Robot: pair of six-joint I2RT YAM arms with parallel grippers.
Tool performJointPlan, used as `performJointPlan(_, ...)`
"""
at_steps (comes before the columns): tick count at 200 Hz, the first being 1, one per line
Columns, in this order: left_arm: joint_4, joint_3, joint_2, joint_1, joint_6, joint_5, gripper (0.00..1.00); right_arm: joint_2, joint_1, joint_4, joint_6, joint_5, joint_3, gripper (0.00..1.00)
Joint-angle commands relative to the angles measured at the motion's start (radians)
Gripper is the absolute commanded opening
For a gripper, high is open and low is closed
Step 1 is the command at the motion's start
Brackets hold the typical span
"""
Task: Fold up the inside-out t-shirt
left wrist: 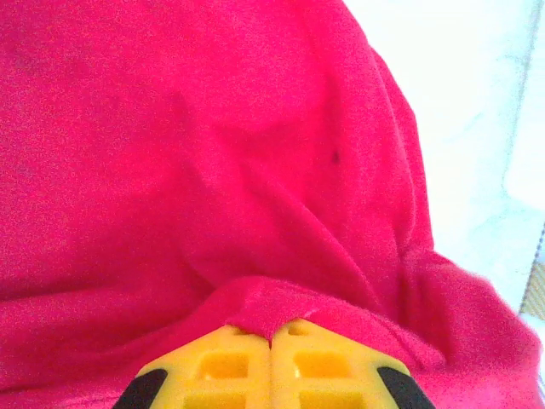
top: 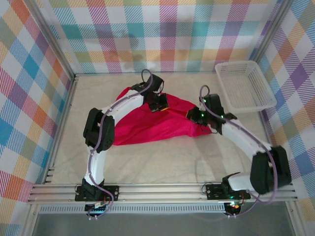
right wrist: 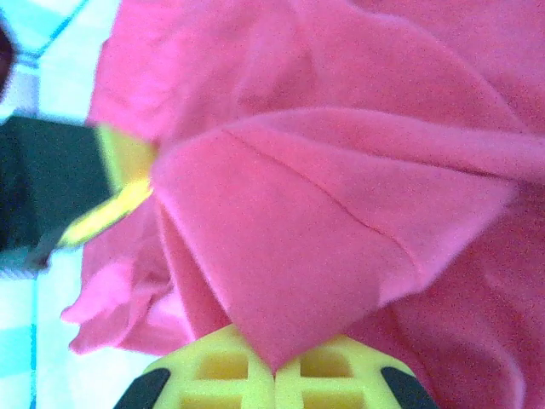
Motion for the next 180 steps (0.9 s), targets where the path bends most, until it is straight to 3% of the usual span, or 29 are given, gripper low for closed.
performJointPlan(1,0.051,-0.04,-0.004,0.008,-0.045,-0.005,0.04,-0.065,-0.005,0.13,-0.04,-0.056,-0.206,0.0)
performJointPlan(26,0.118,-0.114,-0.007,-0.002,-0.095,0.018,0.03,-0.043,-0.004,0.247,-0.018,-0.111,-0.325,0.04)
performJointPlan(46,0.141,-0.157,-0.017,-0.024,-0.098,0.015,0.03,-0.003,-0.004,0.202,-0.024,-0.113,-0.317,0.34)
performJointPlan(52,0.145,-0.166,-0.021,-0.032,-0.098,0.012,0.03,-0.004,-0.004,0.168,-0.028,-0.097,-0.301,0.37)
performJointPlan(73,0.142,-0.185,-0.033,-0.056,-0.09,0.006,0.04,-0.042,0.001,0.03,-0.04,-0.021,-0.235,0.36)
performJointPlan(107,0.126,-0.194,-0.049,-0.067,-0.078,-0.013,0.08,-0.123,0.036,-0.098,-0.061,0.019,-0.145,0.13)
performJointPlan(137,0.081,-0.164,-0.064,-0.066,-0.058,-0.044,0.14,-0.061,0.08,-0.074,-0.069,0.002,-0.085,0.17)
performJointPlan(180,0.012,-0.175,-0.139,-0.053,-0.035,-0.119,0.35,0.147,0.135,-0.074,-0.08,0.037,0.059,0.22)
